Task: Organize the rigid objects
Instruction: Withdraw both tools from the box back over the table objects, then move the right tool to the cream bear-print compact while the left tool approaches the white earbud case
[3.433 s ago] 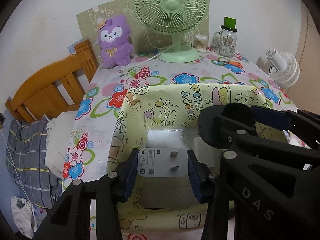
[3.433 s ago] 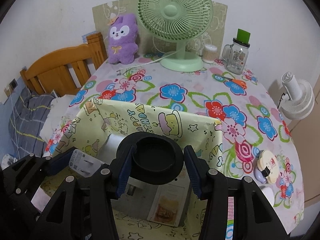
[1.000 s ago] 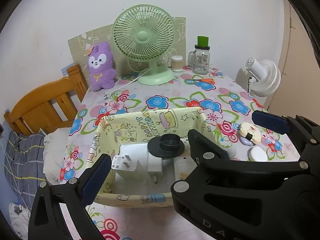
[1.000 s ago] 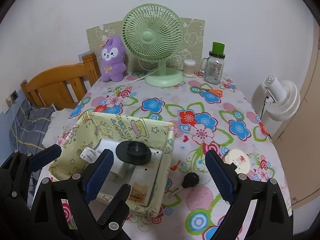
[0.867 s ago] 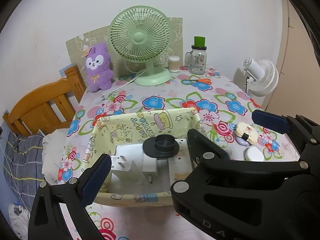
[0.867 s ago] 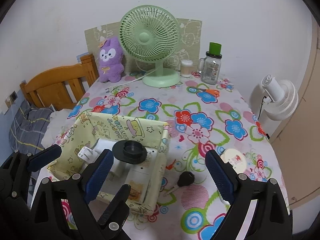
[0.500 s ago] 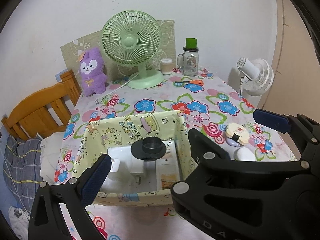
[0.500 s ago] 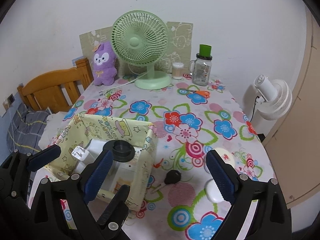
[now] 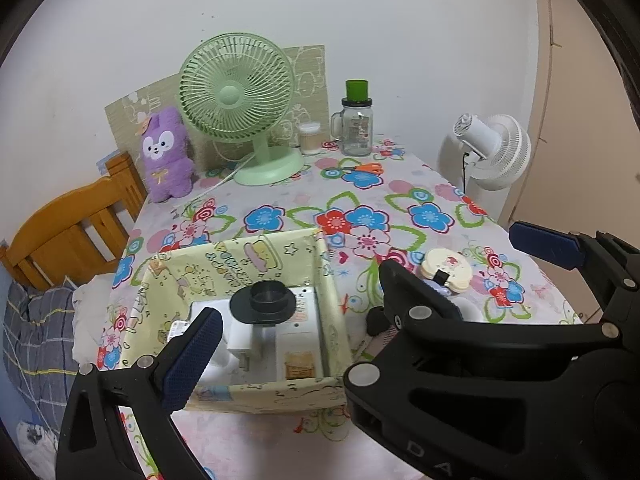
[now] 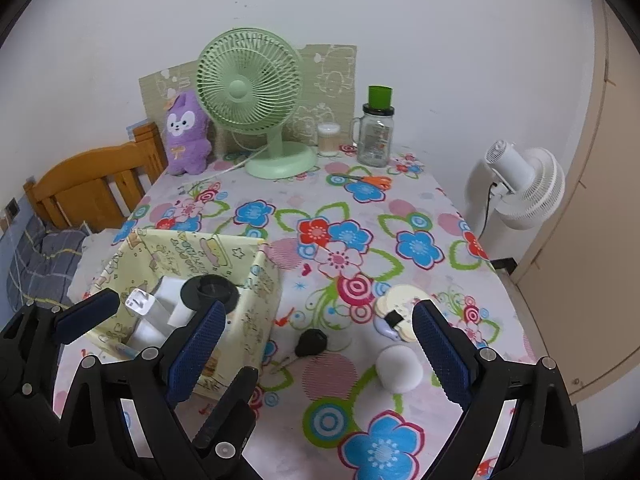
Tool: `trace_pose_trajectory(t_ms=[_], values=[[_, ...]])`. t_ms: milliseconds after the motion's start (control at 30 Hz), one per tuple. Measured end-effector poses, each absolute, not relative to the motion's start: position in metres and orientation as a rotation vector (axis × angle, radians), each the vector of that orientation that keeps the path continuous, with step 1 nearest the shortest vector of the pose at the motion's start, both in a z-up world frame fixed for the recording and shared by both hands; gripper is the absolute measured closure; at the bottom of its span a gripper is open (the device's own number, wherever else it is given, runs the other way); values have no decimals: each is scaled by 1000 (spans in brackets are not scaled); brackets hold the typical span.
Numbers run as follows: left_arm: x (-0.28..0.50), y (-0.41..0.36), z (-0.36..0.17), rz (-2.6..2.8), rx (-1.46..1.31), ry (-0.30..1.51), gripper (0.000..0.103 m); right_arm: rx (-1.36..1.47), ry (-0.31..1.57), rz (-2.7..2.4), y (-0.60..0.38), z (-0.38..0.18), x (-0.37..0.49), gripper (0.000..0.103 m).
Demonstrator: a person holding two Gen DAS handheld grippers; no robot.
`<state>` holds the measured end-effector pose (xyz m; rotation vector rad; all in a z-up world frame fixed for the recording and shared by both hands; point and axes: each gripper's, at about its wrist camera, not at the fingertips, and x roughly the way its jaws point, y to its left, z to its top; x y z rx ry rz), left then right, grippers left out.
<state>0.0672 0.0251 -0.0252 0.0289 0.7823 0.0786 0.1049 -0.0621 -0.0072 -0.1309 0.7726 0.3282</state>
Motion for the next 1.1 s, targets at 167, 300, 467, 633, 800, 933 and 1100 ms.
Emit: trace_pose_trajectory(t_ms=[167,300,467,633,800,933,1100], values=[[69,15,-24,62,33,779,0,-125,772,307,-74,-7,104,7],[69,7,-22,59,32,773,0,-118,771,295,-82,-5,106,7],[72,-1,-21,48,24,770,0,-120,766,274,-93,-3,106,7],[75,-13,-21,30,21,770,0,-124,757,247,-105,-1,107,7],[77,-24,-21,16,26,762,0,-120,746,226,-116,0,108,7],[80,-31,-22,6,22,765,0,-121,742,213,-125,-1,108,7],[83,-41,-25,-9,29,762,0,-121,740,199,-134,-2,110,7]])
